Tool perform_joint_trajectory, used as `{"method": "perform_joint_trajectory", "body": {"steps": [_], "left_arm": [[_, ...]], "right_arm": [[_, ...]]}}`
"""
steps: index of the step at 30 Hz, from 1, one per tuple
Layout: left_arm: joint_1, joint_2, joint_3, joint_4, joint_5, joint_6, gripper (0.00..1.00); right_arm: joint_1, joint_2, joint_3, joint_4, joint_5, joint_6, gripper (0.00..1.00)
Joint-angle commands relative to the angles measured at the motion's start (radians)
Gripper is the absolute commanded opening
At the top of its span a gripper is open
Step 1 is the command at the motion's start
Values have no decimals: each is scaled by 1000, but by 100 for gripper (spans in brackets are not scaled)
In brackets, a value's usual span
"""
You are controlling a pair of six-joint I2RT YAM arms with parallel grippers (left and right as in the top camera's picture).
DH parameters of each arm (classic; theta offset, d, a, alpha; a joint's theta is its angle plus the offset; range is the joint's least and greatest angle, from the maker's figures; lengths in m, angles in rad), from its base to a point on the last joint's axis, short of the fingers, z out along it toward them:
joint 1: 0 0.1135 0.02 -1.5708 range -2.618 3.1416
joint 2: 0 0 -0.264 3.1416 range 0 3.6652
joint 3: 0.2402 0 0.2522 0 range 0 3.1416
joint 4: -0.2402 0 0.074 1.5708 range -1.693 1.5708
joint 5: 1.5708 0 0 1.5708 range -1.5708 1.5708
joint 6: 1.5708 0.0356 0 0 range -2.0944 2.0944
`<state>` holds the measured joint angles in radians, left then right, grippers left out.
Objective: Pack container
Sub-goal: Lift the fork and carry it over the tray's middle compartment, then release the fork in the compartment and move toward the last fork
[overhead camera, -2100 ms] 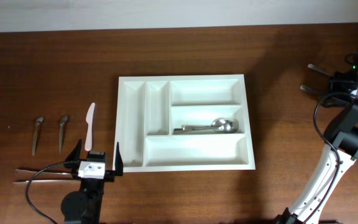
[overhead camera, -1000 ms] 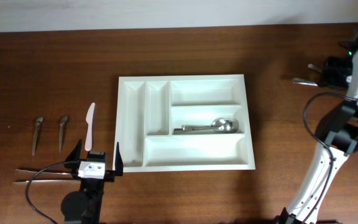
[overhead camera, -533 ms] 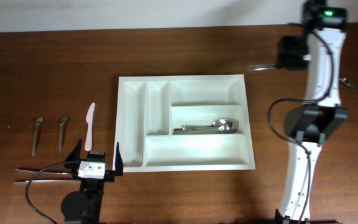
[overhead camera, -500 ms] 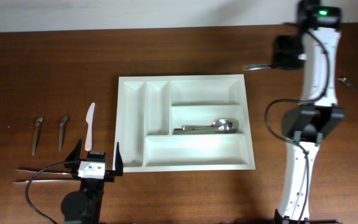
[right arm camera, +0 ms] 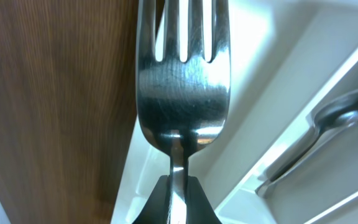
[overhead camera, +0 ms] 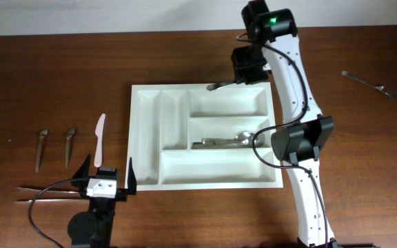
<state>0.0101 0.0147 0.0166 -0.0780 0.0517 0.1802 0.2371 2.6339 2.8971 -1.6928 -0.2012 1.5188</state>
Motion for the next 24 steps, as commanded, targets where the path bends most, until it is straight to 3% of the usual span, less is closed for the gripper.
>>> {"method": "perform_joint_trajectory", "body": {"steps": [1,16,21,24], "left_arm": [[6,-7,-8,3,-7,16,99],[6,-7,-8,3,-7,16,99],[6,-7,-8,3,-7,16,99],[6,-7,-8,3,-7,16,99]], "right_arm": [[14,-47,-4,-6,56,56,6],[18,-45,-189,-5,52,133,13],[14,-45,-205,8,65,139,44],[-1,-45,-201,22,94,107,55]]}}
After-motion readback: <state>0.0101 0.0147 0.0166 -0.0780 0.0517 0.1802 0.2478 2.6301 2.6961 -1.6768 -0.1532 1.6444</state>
